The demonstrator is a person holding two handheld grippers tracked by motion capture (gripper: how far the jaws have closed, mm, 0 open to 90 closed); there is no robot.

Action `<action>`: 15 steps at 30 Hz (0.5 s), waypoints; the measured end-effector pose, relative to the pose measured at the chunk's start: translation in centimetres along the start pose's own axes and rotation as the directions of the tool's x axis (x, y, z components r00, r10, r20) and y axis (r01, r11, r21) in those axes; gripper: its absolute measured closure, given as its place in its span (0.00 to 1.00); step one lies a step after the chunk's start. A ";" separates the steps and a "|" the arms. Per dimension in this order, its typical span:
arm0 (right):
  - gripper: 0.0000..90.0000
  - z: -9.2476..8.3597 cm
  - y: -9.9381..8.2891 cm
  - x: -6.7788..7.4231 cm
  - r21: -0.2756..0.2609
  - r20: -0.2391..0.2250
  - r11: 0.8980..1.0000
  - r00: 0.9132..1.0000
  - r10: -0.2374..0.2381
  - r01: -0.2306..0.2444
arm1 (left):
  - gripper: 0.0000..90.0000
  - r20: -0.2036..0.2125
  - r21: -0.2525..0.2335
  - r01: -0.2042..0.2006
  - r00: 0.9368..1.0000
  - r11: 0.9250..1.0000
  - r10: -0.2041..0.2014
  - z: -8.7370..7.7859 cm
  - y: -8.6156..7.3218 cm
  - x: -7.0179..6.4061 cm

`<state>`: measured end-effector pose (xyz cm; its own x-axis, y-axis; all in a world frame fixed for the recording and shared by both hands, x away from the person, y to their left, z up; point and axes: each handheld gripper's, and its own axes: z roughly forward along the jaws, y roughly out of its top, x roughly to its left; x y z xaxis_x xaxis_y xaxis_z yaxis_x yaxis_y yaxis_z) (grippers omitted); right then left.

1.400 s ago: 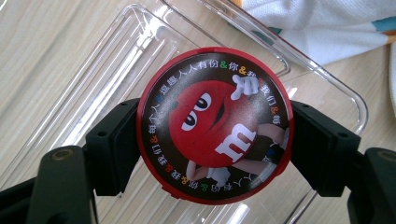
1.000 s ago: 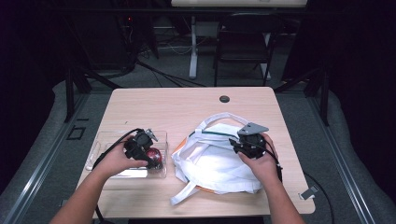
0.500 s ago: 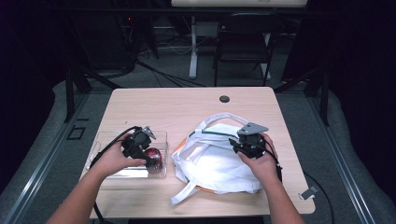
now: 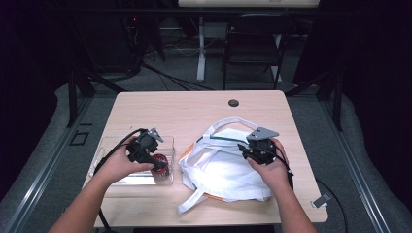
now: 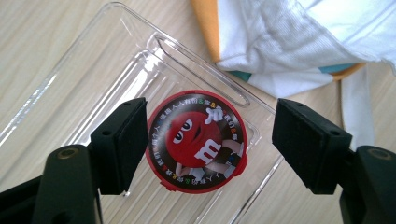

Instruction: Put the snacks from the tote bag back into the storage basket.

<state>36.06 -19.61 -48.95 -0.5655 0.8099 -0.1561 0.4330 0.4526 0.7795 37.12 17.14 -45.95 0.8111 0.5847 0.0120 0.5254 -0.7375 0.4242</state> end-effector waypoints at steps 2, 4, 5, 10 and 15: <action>0.63 0.0 0.0 0.1 0.000 0.003 1.000 1.000 0.002 -0.002 | 0.31 -0.003 -0.005 0.000 1.000 1.000 0.000 -0.1 0.1 0.0; 0.62 0.0 0.1 0.2 0.001 0.000 1.000 1.000 -0.001 0.001 | 0.32 -0.012 -0.019 0.008 1.000 1.000 -0.008 -0.3 0.2 -0.2; 0.62 0.1 0.1 0.3 0.000 0.000 1.000 1.000 0.003 -0.003 | 0.32 -0.012 -0.023 0.013 1.000 1.000 -0.013 -0.4 0.2 -0.3; 0.61 0.0 0.1 0.4 0.008 -0.002 1.000 1.000 0.010 -0.010 | 0.35 -0.015 -0.051 0.016 1.000 0.999 -0.017 -0.9 0.6 -0.7; 0.61 -0.1 0.3 0.4 0.004 -0.014 1.000 1.000 0.010 -0.010 | 0.39 -0.006 -0.080 0.020 1.000 0.997 -0.020 -1.1 0.9 -1.4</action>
<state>35.87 -19.20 -48.74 -0.5712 0.8089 -0.1397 0.4411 0.4460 0.7788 36.21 16.02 -44.56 0.7988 0.6016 0.0084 0.5194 -0.6965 0.4951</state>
